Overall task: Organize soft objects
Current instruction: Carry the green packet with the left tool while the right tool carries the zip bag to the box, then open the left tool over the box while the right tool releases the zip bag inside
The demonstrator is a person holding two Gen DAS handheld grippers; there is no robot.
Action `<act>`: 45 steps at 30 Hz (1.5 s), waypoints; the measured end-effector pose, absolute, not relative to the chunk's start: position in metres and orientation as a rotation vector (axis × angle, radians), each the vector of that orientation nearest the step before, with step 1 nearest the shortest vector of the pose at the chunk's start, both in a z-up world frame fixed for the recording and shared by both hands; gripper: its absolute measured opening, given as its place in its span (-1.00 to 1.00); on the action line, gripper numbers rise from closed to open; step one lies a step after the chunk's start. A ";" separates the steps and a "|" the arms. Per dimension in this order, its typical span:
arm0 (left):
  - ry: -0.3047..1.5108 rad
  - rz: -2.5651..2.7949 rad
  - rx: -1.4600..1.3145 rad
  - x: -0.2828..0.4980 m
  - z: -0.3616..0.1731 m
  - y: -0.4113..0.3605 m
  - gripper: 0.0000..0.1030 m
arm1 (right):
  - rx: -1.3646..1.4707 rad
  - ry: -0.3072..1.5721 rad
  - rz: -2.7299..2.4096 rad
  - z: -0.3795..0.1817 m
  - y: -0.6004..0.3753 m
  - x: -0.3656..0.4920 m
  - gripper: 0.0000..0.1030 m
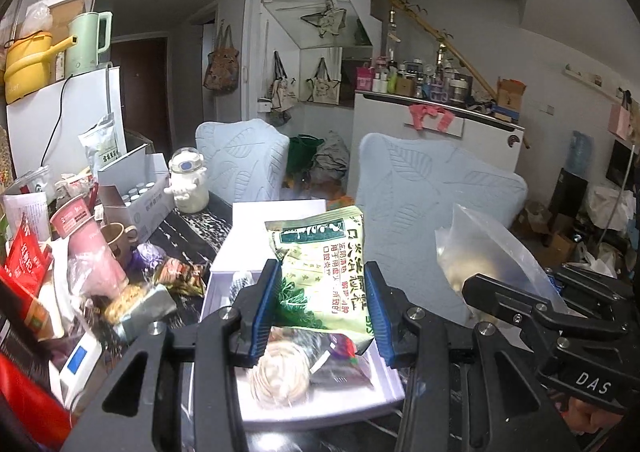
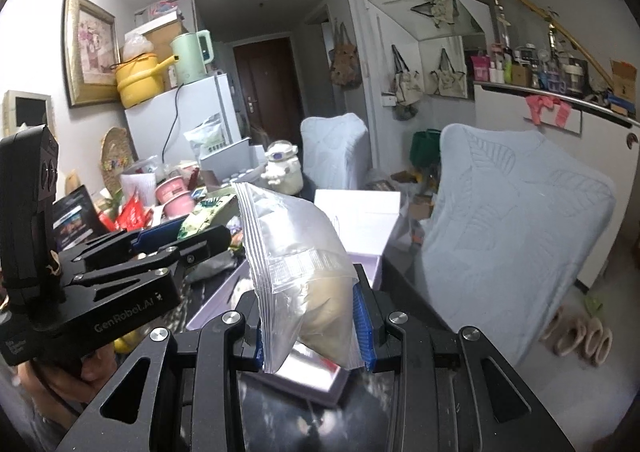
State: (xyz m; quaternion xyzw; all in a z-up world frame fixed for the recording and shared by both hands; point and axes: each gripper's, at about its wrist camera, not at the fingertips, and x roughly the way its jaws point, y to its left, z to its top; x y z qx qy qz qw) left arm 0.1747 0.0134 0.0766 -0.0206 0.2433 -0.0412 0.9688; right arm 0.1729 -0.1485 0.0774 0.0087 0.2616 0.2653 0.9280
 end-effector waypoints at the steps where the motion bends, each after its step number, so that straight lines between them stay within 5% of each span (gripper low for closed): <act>1: 0.494 -0.076 -0.043 0.183 0.075 0.016 -0.20 | 0.019 0.539 0.544 0.076 -0.145 0.180 -0.35; 19: 0.605 0.040 -0.045 0.274 0.023 0.055 -0.20 | 0.053 0.636 0.563 0.036 -0.102 0.281 -0.35; 45: 0.874 0.088 0.014 0.322 -0.057 0.052 -0.20 | 0.016 0.781 0.511 -0.032 -0.091 0.318 -0.35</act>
